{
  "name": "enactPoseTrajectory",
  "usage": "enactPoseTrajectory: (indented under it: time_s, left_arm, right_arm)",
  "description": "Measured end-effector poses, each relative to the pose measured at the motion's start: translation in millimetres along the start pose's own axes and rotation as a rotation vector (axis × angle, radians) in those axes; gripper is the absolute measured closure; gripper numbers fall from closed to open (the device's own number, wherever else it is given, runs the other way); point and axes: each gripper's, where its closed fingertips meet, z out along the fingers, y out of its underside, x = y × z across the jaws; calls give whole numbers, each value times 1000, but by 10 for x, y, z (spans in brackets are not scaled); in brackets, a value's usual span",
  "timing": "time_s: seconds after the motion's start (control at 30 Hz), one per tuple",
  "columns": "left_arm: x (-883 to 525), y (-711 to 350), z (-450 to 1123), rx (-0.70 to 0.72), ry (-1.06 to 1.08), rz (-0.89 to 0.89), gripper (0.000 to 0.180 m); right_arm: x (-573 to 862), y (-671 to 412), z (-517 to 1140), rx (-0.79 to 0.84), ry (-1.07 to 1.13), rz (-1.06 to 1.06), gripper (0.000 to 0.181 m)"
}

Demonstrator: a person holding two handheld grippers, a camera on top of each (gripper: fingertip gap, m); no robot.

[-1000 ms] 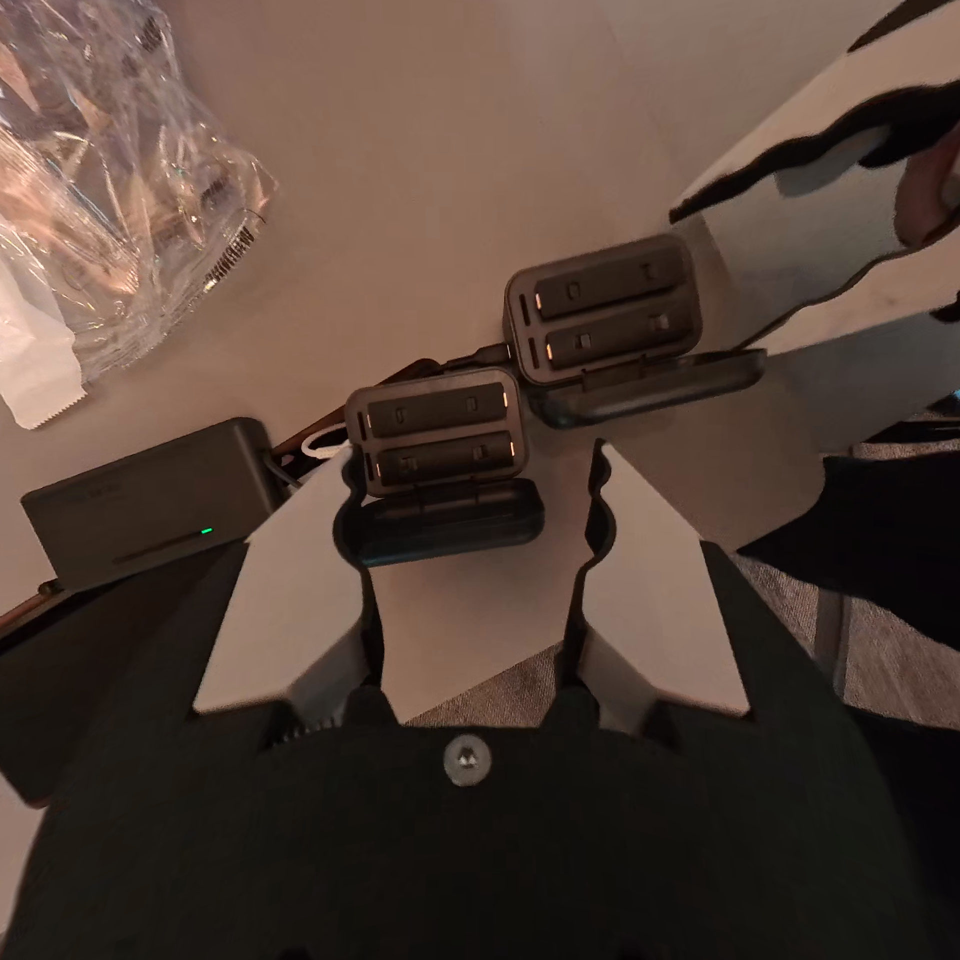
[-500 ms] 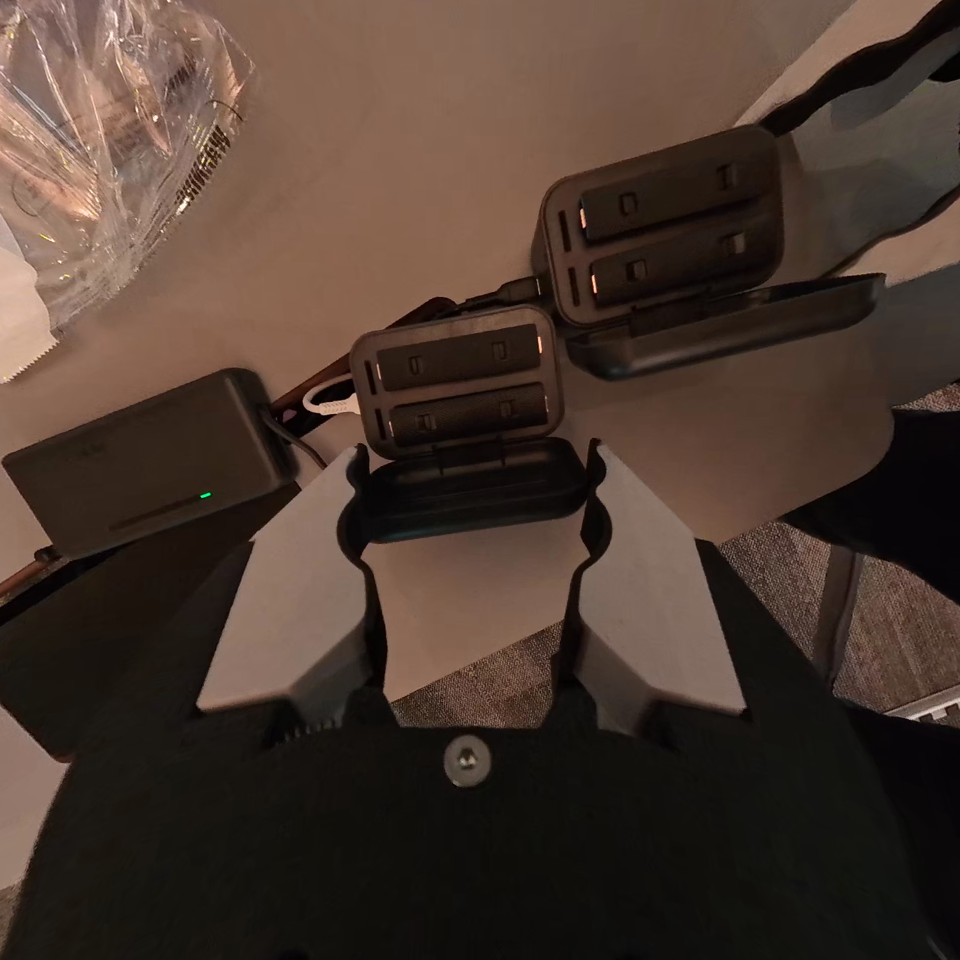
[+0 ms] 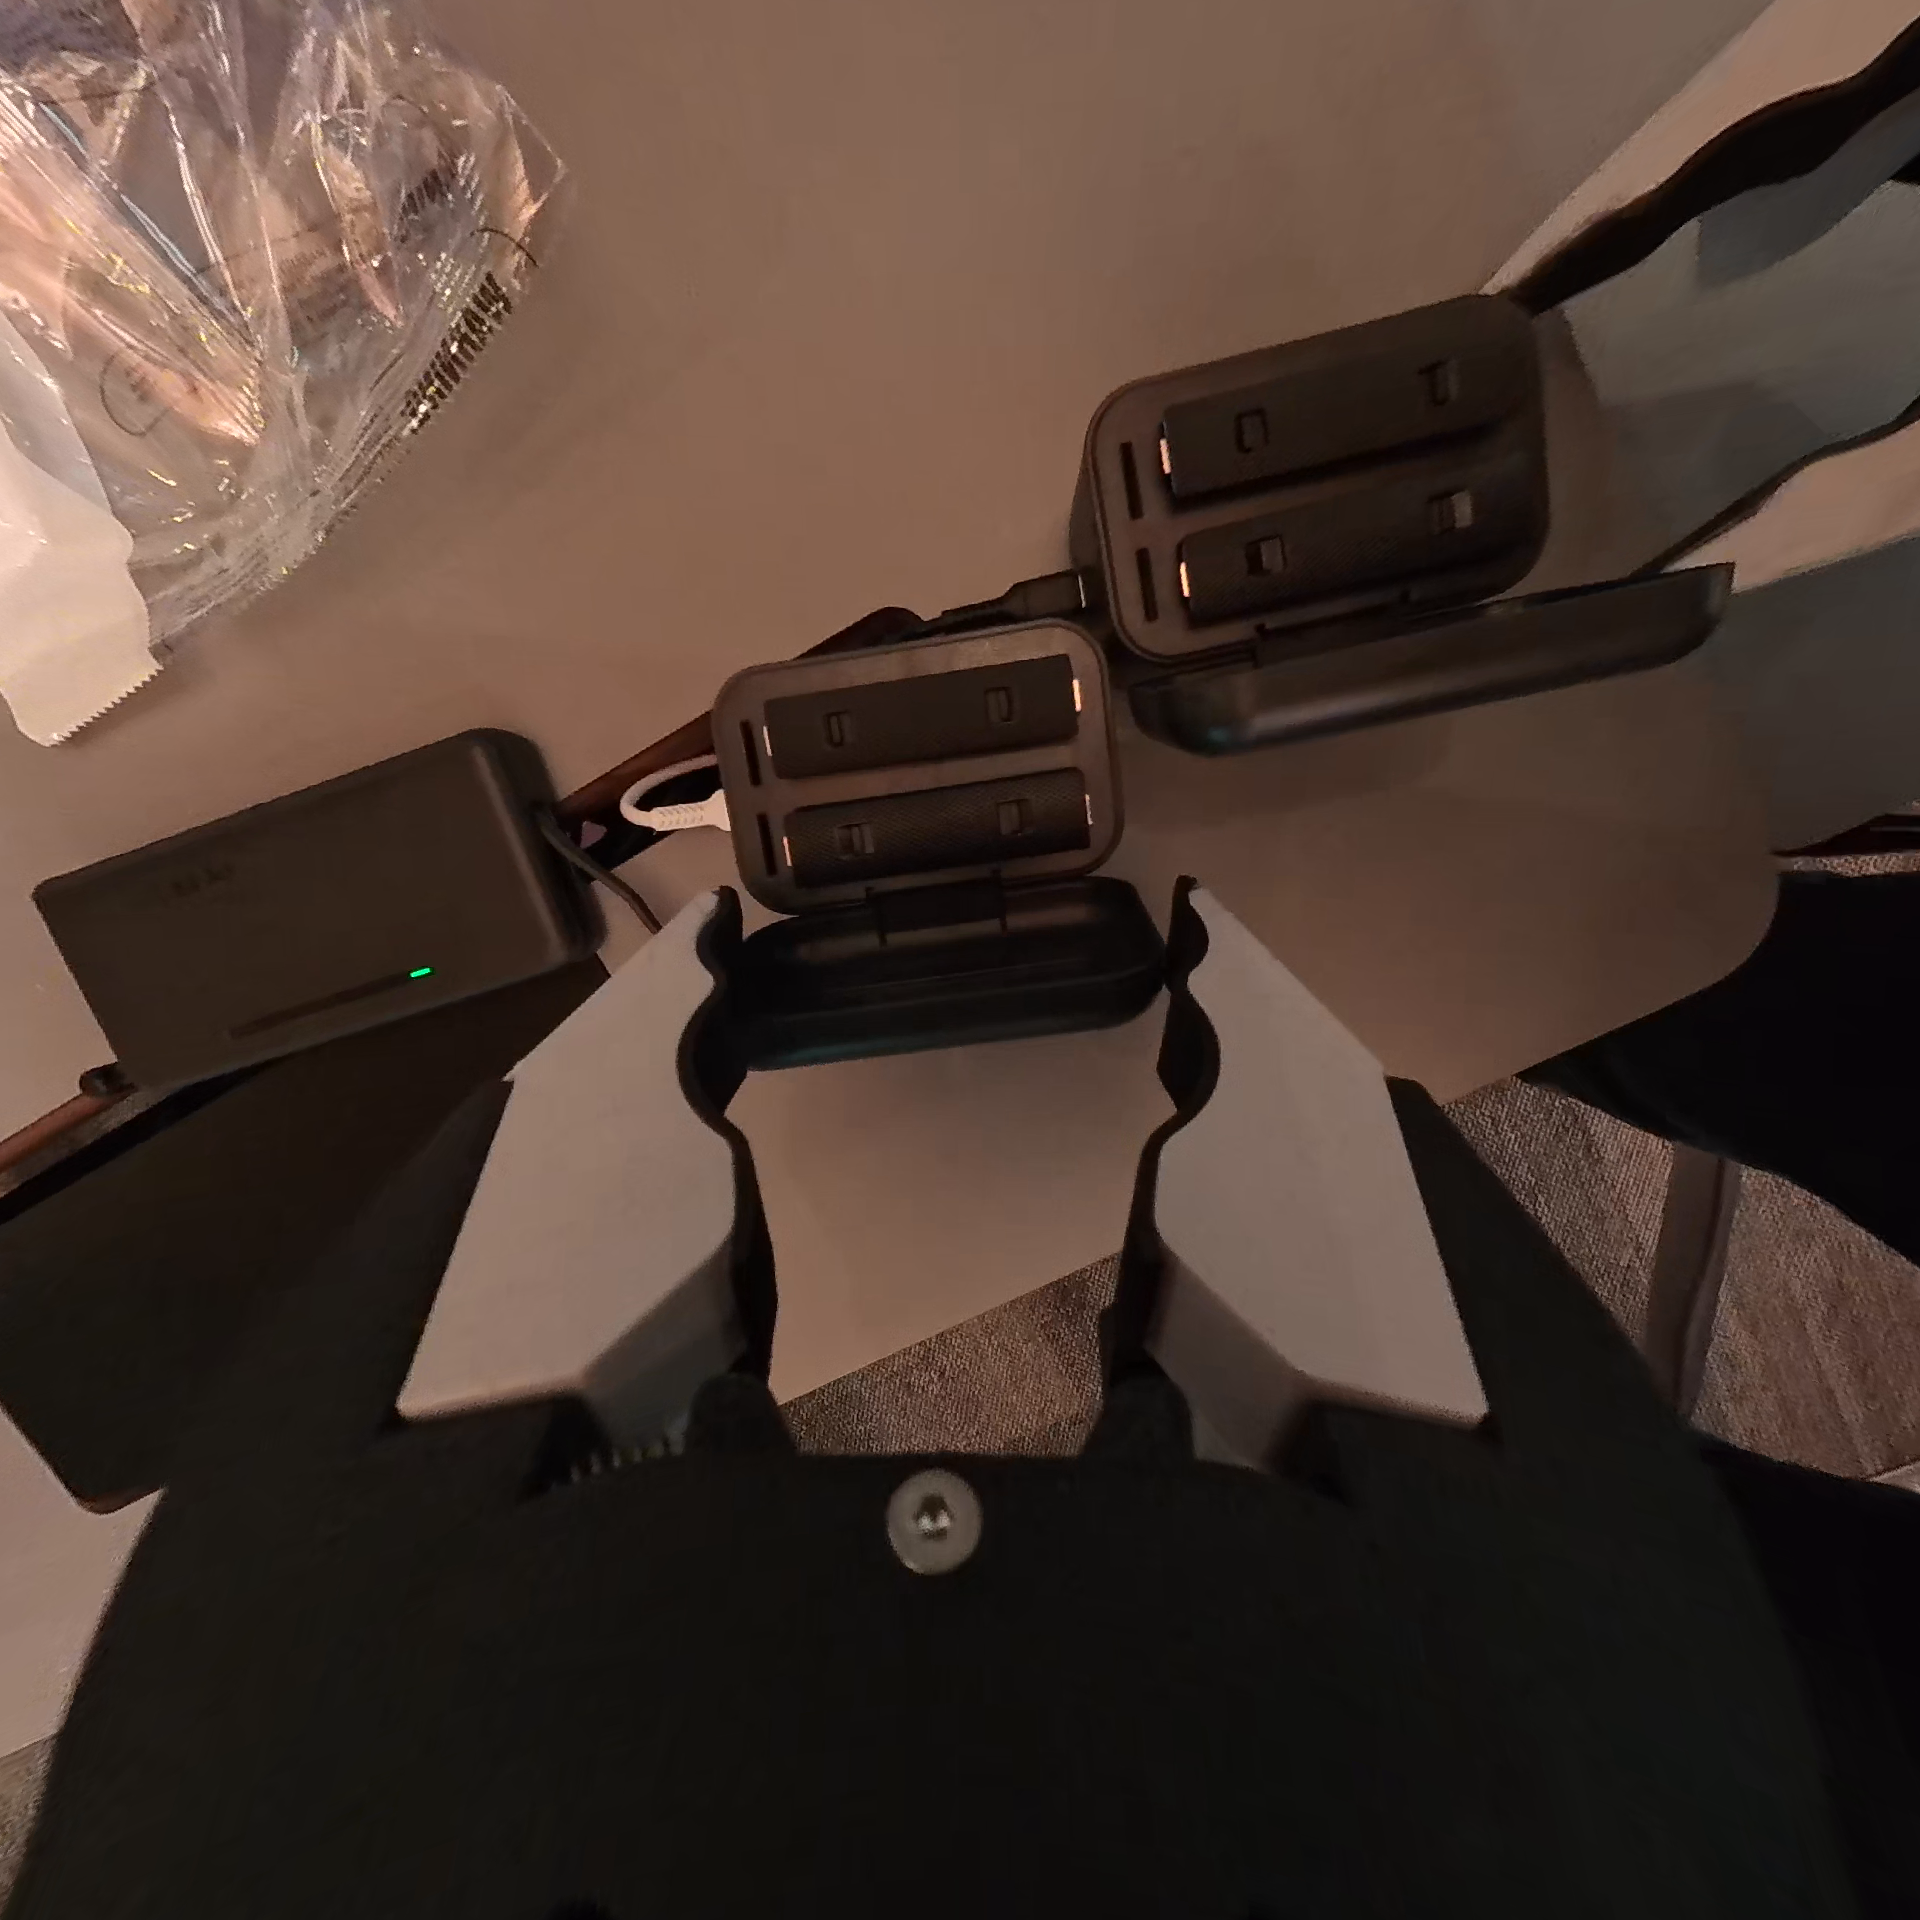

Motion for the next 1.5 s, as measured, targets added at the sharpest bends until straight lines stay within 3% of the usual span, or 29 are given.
enactPoseTrajectory:
  time_s: [0.3, 1.0, 1.17, 1.3, 1.5]
  left_arm:
    - [-47, 48, -160, 39, -43, -32, 99]
    - [-171, 757, -1600, 390, -263, -431, 106]
    - [-403, 1489, -2178, 466, -325, -539, 110]
    - [-516, 2180, -2563, 524, -296, -550, 115]
    - [-574, 3212, -2896, 501, -263, -485, 119]
  right_arm:
    - [4, -178, -85, -19, -28, 19, 127]
    - [-569, -1170, 322, -284, 12, -209, 124]
    - [-819, -1303, 711, -352, 142, -307, 124]
    - [-1000, -1269, 1022, -377, 296, -276, 126]
    - [-1310, -1171, 1166, -382, 498, -165, 131]
